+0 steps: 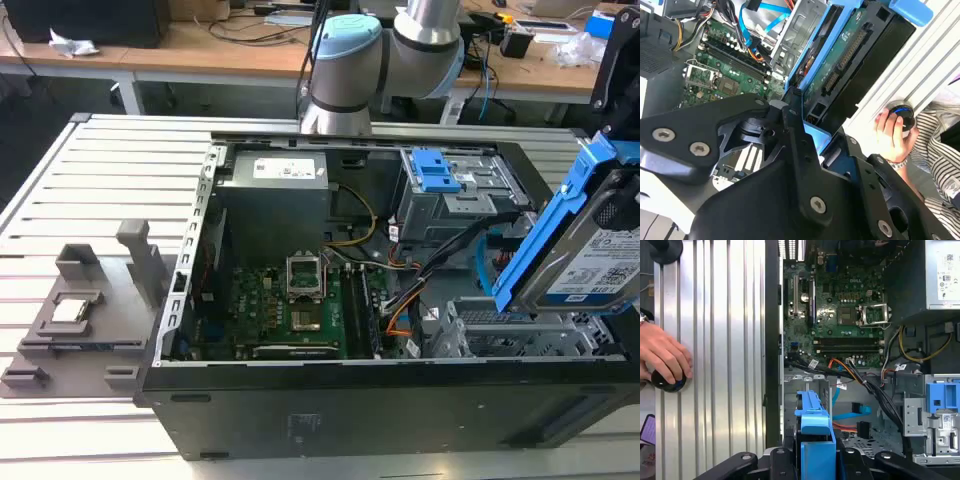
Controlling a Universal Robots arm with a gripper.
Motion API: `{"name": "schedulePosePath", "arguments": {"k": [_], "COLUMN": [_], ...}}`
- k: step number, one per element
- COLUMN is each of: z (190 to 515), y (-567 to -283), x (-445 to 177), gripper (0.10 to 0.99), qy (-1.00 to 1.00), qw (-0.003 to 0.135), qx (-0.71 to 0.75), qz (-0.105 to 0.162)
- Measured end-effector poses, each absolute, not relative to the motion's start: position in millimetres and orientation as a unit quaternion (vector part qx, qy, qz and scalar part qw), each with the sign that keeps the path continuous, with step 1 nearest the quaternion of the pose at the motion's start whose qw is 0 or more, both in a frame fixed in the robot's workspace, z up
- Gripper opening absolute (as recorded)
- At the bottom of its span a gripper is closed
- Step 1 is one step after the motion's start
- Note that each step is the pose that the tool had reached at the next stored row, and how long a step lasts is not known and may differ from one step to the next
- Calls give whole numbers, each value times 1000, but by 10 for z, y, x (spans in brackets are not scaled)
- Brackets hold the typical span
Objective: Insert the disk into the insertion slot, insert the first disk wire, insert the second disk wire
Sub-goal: 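Insert the disk into the insertion slot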
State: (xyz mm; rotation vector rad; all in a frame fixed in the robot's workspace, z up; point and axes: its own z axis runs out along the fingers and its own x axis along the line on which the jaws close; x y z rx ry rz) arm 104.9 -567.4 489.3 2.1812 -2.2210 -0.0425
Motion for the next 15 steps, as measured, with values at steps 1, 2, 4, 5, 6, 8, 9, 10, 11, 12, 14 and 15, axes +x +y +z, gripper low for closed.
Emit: {"name": "schedulePosePath", "arguments": {"k": [1, 2, 4, 5, 6, 8, 9, 10, 11, 12, 14, 15], "z": [4886, 4883, 4877, 4874, 4870, 4844, 4817, 4784, 4760, 4749, 4713, 4695], "y": [-5674, -5674, -5674, -5674, -5674, -5674, -5674, -5674, -5674, -5674, -5673, -5674], "x": [1028, 1021, 1009, 1006, 1005, 994, 987, 983, 981, 980, 978, 972], "gripper": [365, 365, 365, 365, 365, 365, 365, 365, 365, 365, 365, 365], "qy": [-713, -713, -713, -713, -713, -713, -713, -713, -713, -713, -713, -713], "qw": [14, 14, 14, 14, 14, 14, 14, 14, 14, 14, 14, 14], "qx": [701, 701, 701, 701, 701, 701, 701, 701, 701, 701, 701, 700], "qz": [-14, -14, -14, -14, -14, -14, -14, -14, -14, -14, -14, -14]}}
